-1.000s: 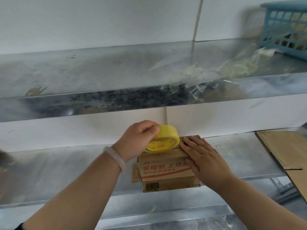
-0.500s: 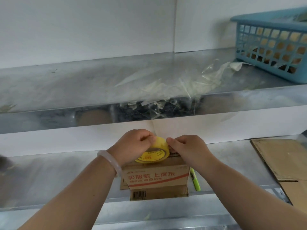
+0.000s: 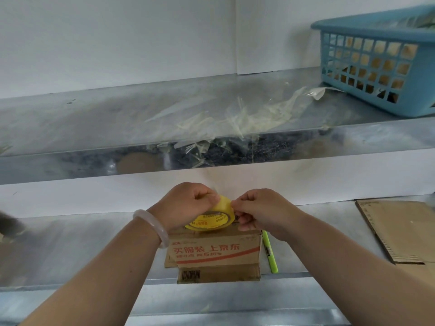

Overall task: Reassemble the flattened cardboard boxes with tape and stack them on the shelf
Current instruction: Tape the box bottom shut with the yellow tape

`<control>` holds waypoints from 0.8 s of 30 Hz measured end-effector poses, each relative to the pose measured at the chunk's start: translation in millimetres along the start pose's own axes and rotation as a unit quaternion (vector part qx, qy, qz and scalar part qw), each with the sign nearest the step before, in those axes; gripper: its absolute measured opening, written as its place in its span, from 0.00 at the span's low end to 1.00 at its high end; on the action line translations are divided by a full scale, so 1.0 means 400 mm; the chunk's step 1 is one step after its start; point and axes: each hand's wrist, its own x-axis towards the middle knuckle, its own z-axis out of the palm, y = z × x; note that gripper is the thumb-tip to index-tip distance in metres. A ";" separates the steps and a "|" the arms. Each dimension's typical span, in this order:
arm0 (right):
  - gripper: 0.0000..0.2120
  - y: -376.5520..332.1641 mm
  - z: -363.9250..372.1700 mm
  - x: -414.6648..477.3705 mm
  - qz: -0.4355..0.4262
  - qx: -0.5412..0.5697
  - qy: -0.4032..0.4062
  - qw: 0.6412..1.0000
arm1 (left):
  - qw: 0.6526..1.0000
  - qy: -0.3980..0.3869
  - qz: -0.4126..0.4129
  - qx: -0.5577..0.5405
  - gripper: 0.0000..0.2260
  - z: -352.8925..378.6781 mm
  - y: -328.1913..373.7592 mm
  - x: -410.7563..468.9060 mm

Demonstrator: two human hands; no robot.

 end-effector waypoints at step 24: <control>0.06 0.054 -0.035 -0.001 -0.034 0.155 0.095 0.983 | 0.990 0.004 0.044 -0.134 0.12 -0.004 -0.074 -0.015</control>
